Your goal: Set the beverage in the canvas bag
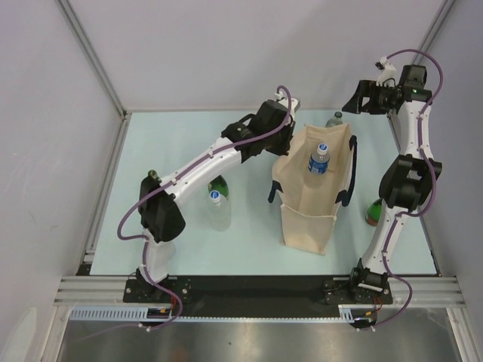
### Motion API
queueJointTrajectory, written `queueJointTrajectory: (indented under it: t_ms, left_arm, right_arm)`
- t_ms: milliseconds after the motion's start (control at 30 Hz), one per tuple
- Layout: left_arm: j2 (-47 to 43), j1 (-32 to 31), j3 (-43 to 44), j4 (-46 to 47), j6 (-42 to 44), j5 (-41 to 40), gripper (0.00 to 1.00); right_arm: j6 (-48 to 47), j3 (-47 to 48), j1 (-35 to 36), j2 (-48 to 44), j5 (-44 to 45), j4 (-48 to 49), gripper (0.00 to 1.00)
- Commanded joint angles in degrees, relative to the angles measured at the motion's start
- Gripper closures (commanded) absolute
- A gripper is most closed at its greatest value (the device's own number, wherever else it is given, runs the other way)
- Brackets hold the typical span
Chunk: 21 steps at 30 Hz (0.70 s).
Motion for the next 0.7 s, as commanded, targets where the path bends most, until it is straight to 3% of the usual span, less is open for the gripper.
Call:
queueJointTrajectory:
  t_ms: [0,533,667]
  left_arm:
    - [-6.91,1.74,-3.67,1.79,-1.13,-1.76,1.00]
    - [-9.81,3.32,-6.05,3.99,-1.31,-0.27,1.00]
    - [-10.60,3.67,-7.54,4.43,-1.57,-0.27,1.00]
  right_arm:
    - [-1.23,0.29,0.15,-2.52,0.82,0.09,0.00]
    - [-6.33,0.81,4.37,-0.68,6.52,0.53,0.01]
    - [-7.30,2.83,6.13,0.90,9.95,0.10,0.10]
